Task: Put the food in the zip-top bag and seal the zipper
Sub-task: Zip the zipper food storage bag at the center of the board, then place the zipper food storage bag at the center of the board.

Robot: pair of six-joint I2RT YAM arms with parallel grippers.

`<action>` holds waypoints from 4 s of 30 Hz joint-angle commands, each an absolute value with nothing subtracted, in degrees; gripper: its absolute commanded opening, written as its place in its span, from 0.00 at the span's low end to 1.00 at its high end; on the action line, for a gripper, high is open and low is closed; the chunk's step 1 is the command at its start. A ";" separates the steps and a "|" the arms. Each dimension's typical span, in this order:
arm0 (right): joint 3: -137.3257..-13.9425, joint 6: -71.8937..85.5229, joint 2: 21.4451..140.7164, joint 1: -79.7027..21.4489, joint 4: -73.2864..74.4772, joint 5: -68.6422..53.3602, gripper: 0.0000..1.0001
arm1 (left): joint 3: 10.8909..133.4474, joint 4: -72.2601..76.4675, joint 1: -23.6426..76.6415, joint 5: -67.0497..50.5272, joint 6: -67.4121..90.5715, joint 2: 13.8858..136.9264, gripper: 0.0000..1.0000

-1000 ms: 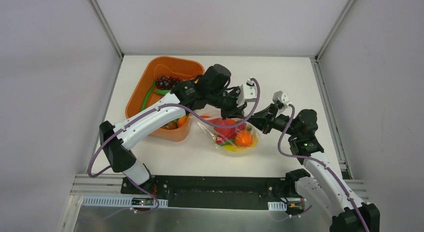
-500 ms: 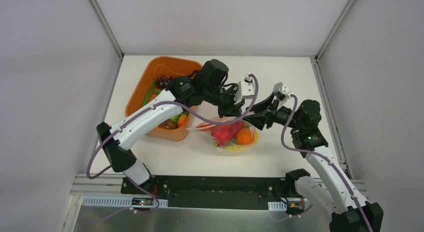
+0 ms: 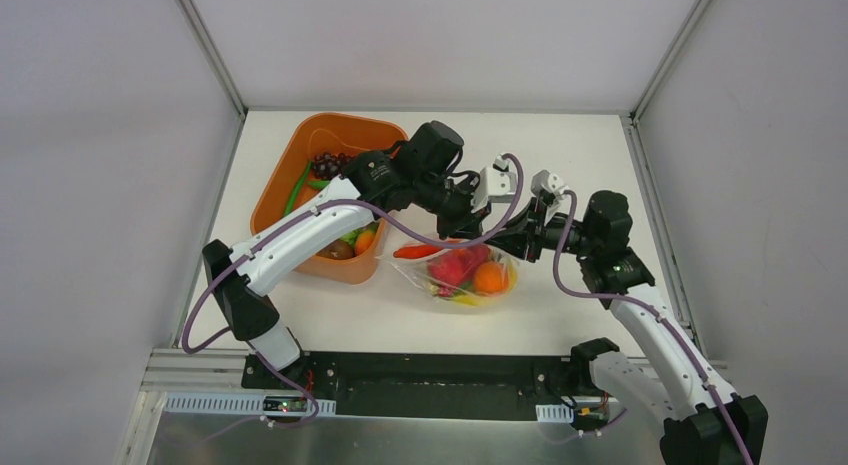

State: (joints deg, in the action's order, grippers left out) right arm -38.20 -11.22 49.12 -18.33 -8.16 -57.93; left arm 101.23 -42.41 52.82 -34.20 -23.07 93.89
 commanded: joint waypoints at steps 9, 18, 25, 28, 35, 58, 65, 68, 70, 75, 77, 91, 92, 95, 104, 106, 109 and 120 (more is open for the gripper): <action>-35.82 -11.18 42.34 -18.71 -12.47 -40.55 0.00 | 99.79 -43.90 52.73 -32.88 -24.69 91.90 0.01; -30.60 -8.93 38.40 -18.68 -18.97 -33.77 0.00 | 89.93 -41.63 51.02 -28.74 -24.47 87.01 0.02; -29.75 -8.93 38.35 -18.63 -20.39 -33.77 0.00 | 86.42 -40.74 48.41 -28.41 -23.68 84.26 0.02; -29.41 -8.93 38.12 -18.70 -20.72 -33.77 0.00 | 84.91 -40.88 47.41 -27.47 -23.80 83.02 0.03; -28.75 -8.93 38.33 -18.61 -21.53 -33.77 0.00 | 79.96 -39.77 45.82 -26.89 -22.38 80.23 0.03; -27.95 -8.93 38.77 -17.78 -22.85 -33.77 0.00 | 69.54 -38.79 42.10 -23.01 -21.20 71.41 0.09; -27.86 -8.93 38.85 -17.34 -22.77 -33.77 0.00 | 67.41 -39.39 40.98 -21.33 -21.41 69.36 0.11; -27.78 -8.93 38.79 -17.17 -22.89 -33.77 0.00 | 66.62 -39.45 40.72 -21.08 -21.37 68.27 0.12; -27.69 -8.93 38.81 -17.06 -22.97 -33.77 0.00 | 66.30 -39.53 40.61 -20.69 -21.43 67.60 0.12; -27.60 -8.93 38.64 -16.75 -23.20 -33.77 0.00 | 65.84 -40.25 40.22 -20.02 -21.96 66.72 0.13; -27.45 -8.93 38.58 -16.63 -23.28 -33.77 0.00 | 65.64 -40.57 40.09 -19.99 -22.07 66.50 0.13; -27.33 -8.93 38.36 -16.04 -23.71 -33.77 0.00 | 64.98 -40.98 39.14 -18.80 -22.50 65.23 0.18; -27.33 -8.93 38.28 -16.03 -23.70 -33.77 0.00 | 65.24 -40.96 39.11 -18.83 -22.43 65.34 0.19; -27.38 -8.93 38.02 -16.03 -23.78 -33.77 0.00 | 66.08 -40.91 39.04 -19.31 -22.38 65.94 0.26; -27.09 3.62 37.66 -15.95 -25.82 -10.50 0.00 | 67.04 -30.62 39.02 -22.81 -16.47 63.54 0.60; -26.99 3.62 37.66 -15.98 -26.08 -10.50 0.00 | 66.28 -25.81 39.02 -23.46 -14.13 62.20 0.74; -26.81 3.62 37.56 -15.94 -26.55 -10.50 0.00 | 63.38 -15.18 39.02 -24.59 -9.40 60.44 0.99; -28.85 3.48 36.65 -16.03 -26.49 -30.57 0.00 | 77.22 -10.77 39.02 -33.65 -3.87 76.81 0.99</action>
State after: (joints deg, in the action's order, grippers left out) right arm -26.35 2.61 37.71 -15.97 -22.15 -23.03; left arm 70.06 -13.08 39.64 -27.64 -7.20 72.14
